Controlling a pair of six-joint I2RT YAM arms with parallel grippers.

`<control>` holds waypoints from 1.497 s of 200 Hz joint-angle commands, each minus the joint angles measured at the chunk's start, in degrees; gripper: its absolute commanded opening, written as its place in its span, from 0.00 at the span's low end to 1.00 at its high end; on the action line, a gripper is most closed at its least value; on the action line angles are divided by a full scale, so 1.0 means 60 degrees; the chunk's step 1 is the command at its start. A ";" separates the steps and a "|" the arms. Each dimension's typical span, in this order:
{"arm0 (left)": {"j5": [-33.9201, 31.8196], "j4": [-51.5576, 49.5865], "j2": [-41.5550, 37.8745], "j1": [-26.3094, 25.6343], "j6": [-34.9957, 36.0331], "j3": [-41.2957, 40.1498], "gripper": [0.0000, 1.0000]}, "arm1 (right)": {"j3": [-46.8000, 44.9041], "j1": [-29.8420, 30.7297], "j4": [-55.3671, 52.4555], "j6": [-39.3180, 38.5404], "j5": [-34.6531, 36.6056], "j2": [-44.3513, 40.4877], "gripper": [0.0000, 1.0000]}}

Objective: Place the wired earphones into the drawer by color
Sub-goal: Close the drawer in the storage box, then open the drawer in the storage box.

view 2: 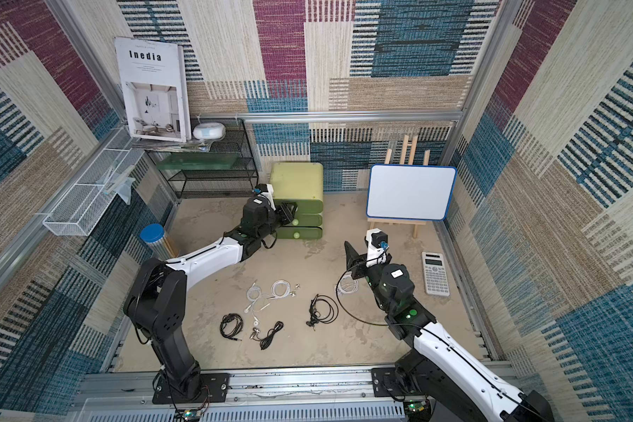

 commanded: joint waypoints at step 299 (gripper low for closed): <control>0.0264 0.3059 0.0685 -0.0063 -0.1678 -0.2048 0.71 | -0.0022 0.0006 0.0047 -0.0020 0.0527 -0.0186 0.67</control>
